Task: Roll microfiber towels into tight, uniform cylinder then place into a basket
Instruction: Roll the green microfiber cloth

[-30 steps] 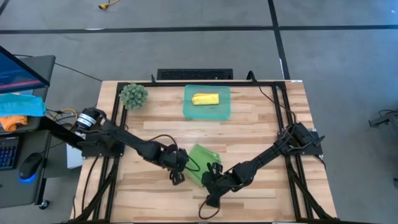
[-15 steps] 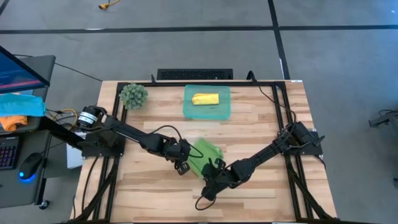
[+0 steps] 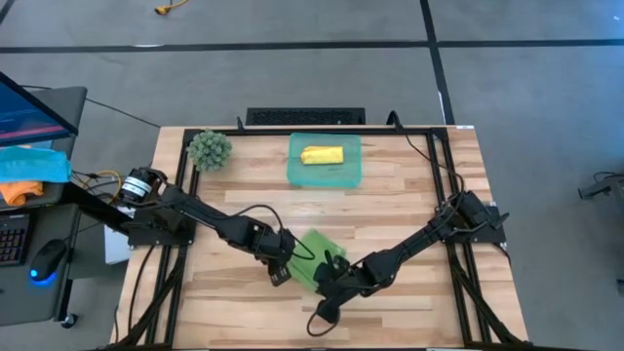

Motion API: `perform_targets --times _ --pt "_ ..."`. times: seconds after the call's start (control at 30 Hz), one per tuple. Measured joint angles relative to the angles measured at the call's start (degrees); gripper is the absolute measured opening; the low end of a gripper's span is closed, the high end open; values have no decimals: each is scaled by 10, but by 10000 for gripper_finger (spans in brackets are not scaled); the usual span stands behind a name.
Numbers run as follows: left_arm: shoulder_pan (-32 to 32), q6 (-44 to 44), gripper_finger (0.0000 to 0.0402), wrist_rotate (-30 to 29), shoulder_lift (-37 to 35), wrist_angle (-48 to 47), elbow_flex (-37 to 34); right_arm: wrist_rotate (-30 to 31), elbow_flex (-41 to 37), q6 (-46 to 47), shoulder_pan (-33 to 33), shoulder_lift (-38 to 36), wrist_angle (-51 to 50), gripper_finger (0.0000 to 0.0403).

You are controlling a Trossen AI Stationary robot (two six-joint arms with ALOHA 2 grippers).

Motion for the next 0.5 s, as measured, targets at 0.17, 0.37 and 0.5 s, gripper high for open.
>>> perform_targets --times 0.17,0.37,0.5 --pt "14 -31 8 -36 0 7 0 15 0 42 -7 0 -47 6" --pt "16 -48 8 -46 0 19 -1 23 1 78 -14 -1 -102 11" --pt "12 -51 8 -44 0 20 -1 24 1 64 -9 -1 -95 5"
